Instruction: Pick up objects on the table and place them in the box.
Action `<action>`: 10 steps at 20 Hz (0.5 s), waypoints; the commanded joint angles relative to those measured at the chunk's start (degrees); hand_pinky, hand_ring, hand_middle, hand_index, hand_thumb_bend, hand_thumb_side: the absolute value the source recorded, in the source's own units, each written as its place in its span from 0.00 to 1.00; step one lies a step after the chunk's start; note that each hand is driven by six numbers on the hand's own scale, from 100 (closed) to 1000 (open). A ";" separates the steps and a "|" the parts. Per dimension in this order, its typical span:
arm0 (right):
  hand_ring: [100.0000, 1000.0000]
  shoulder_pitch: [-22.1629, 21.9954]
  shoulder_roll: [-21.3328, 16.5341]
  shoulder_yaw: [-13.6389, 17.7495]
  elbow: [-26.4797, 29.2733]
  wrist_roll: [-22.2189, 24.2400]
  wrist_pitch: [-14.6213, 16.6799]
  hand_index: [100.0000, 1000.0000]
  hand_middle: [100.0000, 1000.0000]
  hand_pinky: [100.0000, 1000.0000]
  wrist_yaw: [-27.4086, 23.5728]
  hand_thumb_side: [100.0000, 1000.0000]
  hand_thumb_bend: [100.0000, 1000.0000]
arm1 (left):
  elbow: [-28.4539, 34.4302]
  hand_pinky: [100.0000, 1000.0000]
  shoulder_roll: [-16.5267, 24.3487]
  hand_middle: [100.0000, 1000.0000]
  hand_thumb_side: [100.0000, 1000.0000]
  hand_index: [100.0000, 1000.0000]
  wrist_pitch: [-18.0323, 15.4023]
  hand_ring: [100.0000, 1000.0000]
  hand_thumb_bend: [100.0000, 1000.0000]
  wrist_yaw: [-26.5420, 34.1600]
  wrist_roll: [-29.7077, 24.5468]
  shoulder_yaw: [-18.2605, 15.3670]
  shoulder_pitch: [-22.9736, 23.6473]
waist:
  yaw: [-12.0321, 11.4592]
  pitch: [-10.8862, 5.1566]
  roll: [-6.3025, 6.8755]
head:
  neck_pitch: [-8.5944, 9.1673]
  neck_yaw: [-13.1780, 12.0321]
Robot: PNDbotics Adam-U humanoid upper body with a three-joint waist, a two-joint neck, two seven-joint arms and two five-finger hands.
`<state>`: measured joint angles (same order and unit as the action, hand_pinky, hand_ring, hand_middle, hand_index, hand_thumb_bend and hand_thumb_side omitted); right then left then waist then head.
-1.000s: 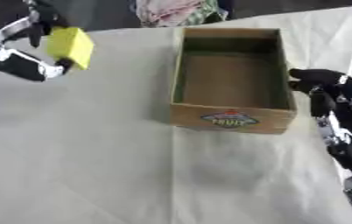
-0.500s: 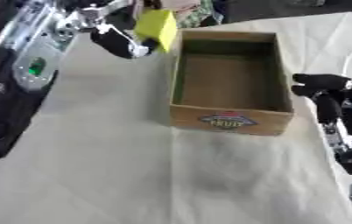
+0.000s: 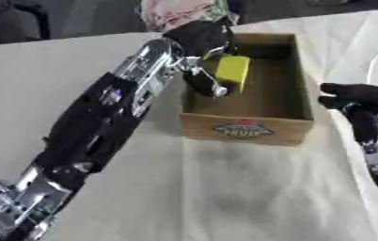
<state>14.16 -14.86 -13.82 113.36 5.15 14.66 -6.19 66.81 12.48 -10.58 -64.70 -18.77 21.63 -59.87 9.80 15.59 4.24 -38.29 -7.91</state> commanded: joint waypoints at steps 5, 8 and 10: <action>0.84 0.51 -0.26 0.59 1.23 -0.36 -0.16 0.75 0.55 0.81 -0.25 0.41 0.00 | 5.08 0.73 2.50 0.74 0.65 0.86 -0.95 0.71 0.83 3.49 1.53 0.65 0.39 | -0.67 -0.91 -0.32 | 0.78 0.62; 0.84 0.43 -0.31 1.05 1.23 -0.84 0.00 0.75 0.55 0.81 -0.08 0.41 0.00 | 14.40 0.69 6.07 0.72 0.69 0.86 2.15 0.68 0.71 11.52 3.85 -1.08 2.22 | -1.39 -0.82 -0.46 | 1.04 1.35; 0.84 0.31 -0.41 1.40 1.23 -1.23 0.02 0.75 0.55 0.81 0.12 0.41 0.00 | 22.96 0.64 8.58 0.68 0.69 0.85 5.44 0.64 0.56 19.74 6.81 -3.51 4.80 | -2.20 -0.76 -0.50 | 1.11 1.74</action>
<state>14.09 -14.85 -12.98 113.36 4.31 14.63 -6.18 84.65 18.46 -6.72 -48.97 -13.39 19.94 -54.41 7.50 15.71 4.14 -37.80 -6.48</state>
